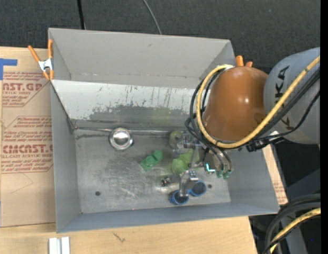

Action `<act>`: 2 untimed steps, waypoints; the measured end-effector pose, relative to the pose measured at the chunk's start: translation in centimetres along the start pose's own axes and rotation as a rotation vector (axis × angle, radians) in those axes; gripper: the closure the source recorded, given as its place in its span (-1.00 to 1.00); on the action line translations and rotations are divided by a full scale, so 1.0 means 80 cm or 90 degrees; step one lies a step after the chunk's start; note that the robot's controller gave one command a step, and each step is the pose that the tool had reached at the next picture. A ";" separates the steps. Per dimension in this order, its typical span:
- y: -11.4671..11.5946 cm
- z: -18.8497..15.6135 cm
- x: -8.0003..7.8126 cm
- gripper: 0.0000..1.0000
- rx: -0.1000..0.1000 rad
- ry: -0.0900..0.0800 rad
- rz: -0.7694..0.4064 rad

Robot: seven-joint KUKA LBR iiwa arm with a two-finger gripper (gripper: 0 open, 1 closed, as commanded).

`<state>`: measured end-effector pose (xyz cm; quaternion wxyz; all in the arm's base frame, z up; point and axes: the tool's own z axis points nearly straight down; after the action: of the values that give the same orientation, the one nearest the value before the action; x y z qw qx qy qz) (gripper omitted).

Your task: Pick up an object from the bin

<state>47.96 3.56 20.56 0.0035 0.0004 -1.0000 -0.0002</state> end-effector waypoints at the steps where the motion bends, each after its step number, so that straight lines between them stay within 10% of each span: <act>1: -0.035 0.165 -0.012 -1.00 0.001 -0.018 -0.209; 2: -0.075 0.164 -0.009 -1.00 0.001 -0.022 -0.255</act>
Offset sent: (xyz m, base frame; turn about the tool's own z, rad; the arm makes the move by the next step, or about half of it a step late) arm 0.0024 -0.0292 -0.1344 -0.3290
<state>48.63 -2.42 7.42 -0.0138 0.1991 -0.9799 -0.0002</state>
